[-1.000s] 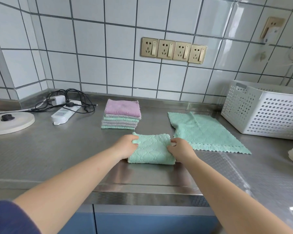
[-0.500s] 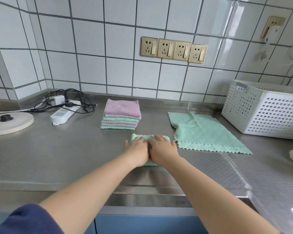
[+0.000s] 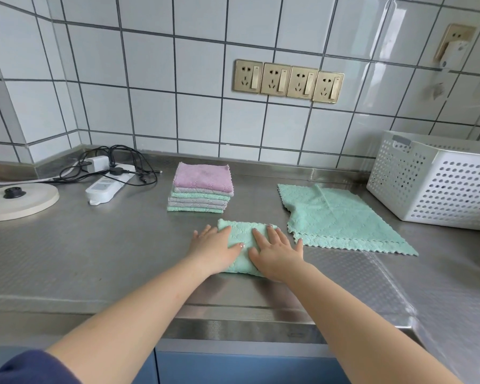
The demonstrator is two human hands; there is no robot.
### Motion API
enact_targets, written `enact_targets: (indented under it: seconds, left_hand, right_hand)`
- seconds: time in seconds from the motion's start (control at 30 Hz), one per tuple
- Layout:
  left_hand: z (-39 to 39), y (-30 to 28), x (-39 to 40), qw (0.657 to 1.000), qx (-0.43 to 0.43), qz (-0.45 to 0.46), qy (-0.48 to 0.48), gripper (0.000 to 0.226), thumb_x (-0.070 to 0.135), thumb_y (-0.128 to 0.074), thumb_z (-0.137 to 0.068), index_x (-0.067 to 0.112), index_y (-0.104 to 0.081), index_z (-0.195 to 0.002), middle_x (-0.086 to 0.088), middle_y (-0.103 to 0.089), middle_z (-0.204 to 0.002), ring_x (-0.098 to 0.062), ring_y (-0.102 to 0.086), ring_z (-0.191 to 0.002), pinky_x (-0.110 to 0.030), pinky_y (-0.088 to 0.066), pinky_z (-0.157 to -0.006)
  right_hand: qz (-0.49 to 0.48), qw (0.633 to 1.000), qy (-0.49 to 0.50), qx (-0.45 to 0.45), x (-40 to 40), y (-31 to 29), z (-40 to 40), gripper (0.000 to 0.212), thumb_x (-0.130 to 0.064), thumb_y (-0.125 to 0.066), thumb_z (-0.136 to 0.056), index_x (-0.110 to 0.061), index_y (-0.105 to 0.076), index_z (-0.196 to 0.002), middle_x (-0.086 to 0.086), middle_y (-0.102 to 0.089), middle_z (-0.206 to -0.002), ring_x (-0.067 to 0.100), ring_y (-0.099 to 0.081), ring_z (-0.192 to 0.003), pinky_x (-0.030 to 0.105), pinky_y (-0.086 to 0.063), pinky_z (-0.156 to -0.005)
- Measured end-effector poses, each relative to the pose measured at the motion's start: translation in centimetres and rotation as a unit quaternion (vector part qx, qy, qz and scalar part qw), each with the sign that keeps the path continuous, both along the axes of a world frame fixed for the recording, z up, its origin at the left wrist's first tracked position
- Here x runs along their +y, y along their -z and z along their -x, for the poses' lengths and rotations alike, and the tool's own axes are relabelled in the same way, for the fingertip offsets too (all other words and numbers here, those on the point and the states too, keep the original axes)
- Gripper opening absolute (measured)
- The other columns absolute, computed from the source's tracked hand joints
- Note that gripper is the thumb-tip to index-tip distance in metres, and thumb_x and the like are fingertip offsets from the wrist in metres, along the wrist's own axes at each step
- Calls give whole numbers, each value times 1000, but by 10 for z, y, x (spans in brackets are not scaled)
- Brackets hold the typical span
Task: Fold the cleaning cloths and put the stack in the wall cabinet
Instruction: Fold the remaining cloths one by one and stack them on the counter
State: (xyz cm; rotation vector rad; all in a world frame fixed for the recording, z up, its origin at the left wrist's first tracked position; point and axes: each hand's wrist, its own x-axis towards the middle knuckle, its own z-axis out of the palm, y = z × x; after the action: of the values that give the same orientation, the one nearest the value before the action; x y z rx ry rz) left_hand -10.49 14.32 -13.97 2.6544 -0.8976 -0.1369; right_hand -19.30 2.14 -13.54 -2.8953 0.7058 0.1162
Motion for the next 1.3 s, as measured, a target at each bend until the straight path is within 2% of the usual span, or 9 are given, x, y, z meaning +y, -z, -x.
enact_targets:
  seconds: [0.13, 0.23, 0.33, 0.47, 0.67, 0.83, 1.0, 1.17, 1.3]
  left_hand:
    - [3, -12, -1, 963, 100, 248, 27, 50, 17, -55, -91, 12, -41, -139, -4, -38, -147, -17, -33, -137, -20, -23, -108]
    - [-4, -20, 3, 918, 206, 338, 10, 59, 14, -66, -83, 21, -43, -137, 3, -43, -143, -14, -40, -131, -22, -27, -110]
    - [-7, -19, 11, 912, 282, 291, 59, 72, 18, -70, -78, 29, -37, -141, 5, -34, -149, -11, -32, -137, -30, -25, -115]
    - [-3, -19, 15, 951, 180, 222, 116, 69, 6, -60, -86, 31, -32, -143, 8, -28, -152, -4, -27, -137, -11, -23, -99]
    - [-4, -28, 26, 947, 114, 271, 133, 45, 3, -56, -88, 28, -57, -126, 3, -50, -126, -1, -41, -118, 10, -23, -82]
    - [-28, -42, 39, 905, 158, 378, 110, 55, 8, -62, -86, 42, -48, -126, 25, -43, -133, 7, -35, -129, -23, -23, -114]
    - [-66, -67, 42, 906, 154, 388, 72, 55, 13, -60, -89, 32, -41, -137, 17, -35, -141, 1, -29, -132, -20, -21, -109]
    - [-122, -96, 37, 933, 105, 344, 23, 53, 28, -58, -91, 29, -39, -140, 6, -27, -153, -13, -24, -141, -24, -25, -105]
    - [-160, -109, 30, 954, 84, 288, 4, 54, 26, -58, -91, 19, -39, -141, -1, -31, -152, -18, -29, -140, -29, -23, -111]
  right_hand:
    - [-11, 1000, 5, -7, 1, 0, 1, 58, -46, -17, -93, -36, -4, -149, -2, 4, -159, 16, 8, -146, 61, 5, -111]
    - [-11, 1000, 3, -7, 1, 0, 2, 58, -46, -17, -94, -35, -4, -149, -2, 5, -159, 16, 9, -146, 61, 5, -111]
    - [-6, 1000, 1, -4, 1, 0, 1, 58, -48, -17, -94, -35, -3, -149, -3, 5, -159, 16, 9, -146, 61, 5, -111]
    - [-12, 1000, 11, -24, 2, 1, 2, 58, -48, -19, -95, -35, -5, -149, -1, 5, -159, 17, 8, -146, 58, 3, -113]
    - [-146, 964, 61, -214, -2, -3, 11, 68, -54, -48, -89, -32, -20, -147, 6, -6, -158, 23, -15, -145, 37, -21, -115]
    - [-411, 861, 40, -296, -9, -22, 3, 58, -38, -67, -83, -45, -39, -134, -8, -45, -132, 8, -46, -118, 27, -39, -100]
    - [-401, 835, 10, -377, -7, -53, -36, 41, -24, -64, -88, -39, -52, -124, -18, -51, -114, -13, -48, -94, 0, -41, -68]
    - [-353, 856, 0, -377, -7, -83, -100, 48, -27, -64, -88, -29, -51, -134, -12, -52, -128, 2, -45, -115, 17, -35, -89]
    - [-328, 883, 15, -334, -19, -94, -151, 50, -29, -67, -86, -25, -52, -133, -3, -53, -126, 12, -52, -111, 31, -45, -98]
